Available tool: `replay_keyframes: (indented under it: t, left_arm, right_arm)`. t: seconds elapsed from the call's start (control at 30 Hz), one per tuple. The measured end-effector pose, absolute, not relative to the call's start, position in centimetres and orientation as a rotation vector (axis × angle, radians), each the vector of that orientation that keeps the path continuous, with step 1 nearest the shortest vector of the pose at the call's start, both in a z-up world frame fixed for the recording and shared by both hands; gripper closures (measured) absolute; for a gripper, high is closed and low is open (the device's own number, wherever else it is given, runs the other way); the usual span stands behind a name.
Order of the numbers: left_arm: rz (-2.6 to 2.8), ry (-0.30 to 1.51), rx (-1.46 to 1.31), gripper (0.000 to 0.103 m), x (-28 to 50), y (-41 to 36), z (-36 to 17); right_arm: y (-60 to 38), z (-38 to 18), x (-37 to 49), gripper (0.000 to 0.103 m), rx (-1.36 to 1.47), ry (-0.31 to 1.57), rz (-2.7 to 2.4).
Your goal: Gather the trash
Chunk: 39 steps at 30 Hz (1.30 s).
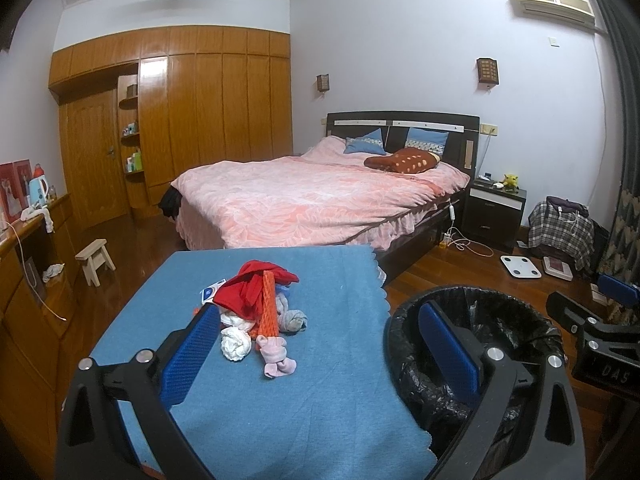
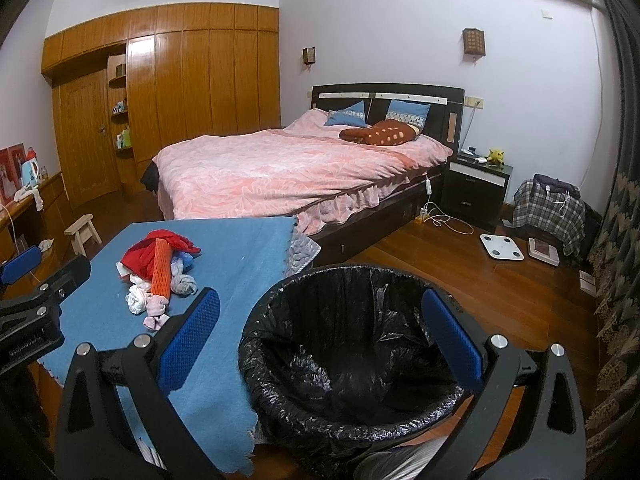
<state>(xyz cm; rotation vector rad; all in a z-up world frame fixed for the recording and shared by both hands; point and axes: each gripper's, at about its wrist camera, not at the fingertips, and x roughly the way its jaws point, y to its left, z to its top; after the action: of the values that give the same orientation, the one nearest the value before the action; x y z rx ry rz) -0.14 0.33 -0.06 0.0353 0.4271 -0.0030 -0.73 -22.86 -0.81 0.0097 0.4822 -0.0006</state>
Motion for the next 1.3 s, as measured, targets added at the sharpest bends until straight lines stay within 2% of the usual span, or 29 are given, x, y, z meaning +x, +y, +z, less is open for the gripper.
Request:
replay_keyframes:
  t: [0.37,0.6,1.03,1.3]
  left_arm:
    - [0.001,0.434,0.029,0.006,-0.1,0.4,-0.5]
    - [0.037,0.442,0.025,0.006,1.1,3.1,-1.6]
    - [0.25,0.549,0.017,0.006,5.3,14.1,-6.7]
    - [0.267,0.603,0.023,0.006,6.9,17.6,-9.7]
  right_arm:
    - [-22.4,-1.4,-0.3,0.005,0.01,0.487,0.001]
    - [-20.0,-3.6,1.3,0.005,0.014,0.491,0.033]
    - [-11.9,-8.8,9.1,0.005,0.012,0.598,0.166]
    - [-5.8,-12.3,13.0,0.005,-0.037,0.65,0.259]
